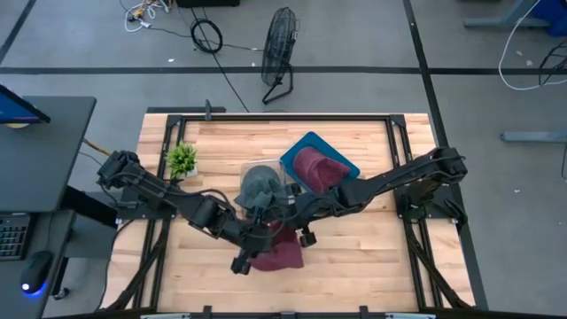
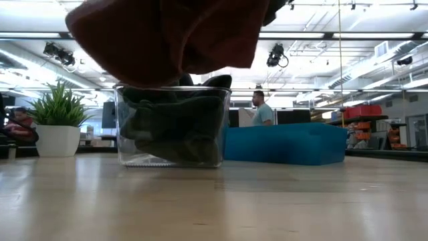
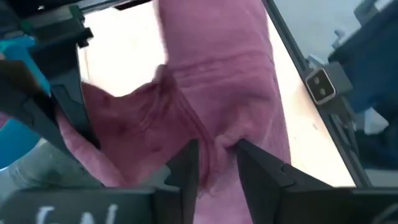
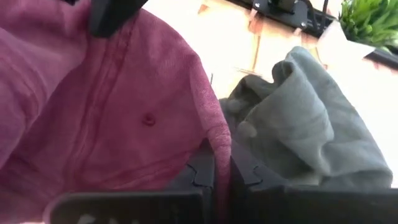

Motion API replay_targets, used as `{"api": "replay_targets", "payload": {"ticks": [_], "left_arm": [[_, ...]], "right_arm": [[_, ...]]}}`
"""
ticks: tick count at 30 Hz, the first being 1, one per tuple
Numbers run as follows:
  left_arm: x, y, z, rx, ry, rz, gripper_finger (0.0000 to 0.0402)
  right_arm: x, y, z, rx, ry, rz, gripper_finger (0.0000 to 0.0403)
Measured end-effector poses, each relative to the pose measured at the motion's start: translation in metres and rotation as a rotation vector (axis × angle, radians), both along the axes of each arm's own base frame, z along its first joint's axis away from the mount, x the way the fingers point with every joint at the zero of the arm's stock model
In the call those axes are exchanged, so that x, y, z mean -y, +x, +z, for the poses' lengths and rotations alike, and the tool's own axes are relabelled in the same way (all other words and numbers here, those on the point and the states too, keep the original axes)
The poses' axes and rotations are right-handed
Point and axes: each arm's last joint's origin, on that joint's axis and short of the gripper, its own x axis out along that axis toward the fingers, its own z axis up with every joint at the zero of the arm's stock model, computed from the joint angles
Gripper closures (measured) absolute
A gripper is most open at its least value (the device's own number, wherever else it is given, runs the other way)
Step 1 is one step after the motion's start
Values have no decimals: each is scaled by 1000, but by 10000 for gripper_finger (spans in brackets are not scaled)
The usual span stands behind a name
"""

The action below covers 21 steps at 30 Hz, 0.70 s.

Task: Pick & Place hat
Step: Put the red cap into the blue bin

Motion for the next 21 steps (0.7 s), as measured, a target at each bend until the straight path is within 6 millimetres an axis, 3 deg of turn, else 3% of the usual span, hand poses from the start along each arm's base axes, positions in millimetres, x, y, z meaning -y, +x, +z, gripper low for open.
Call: {"api": "replay_targets", "payload": {"ticks": [6,15,18,21], "left_arm": [[0,2,2,22,-39,73,261],[-4,1,12,121,39,142,271],[-8,-2,15,143,97,197,276],[-9,-1,15,155,123,224,280]], "right_arm": [[4,-28,24,-65,47,-77,392],[20,-93,50,-291,-13,-263,391],[29,-111,54,-338,-130,-392,391],[41,-119,59,-270,-303,-584,391]]}}
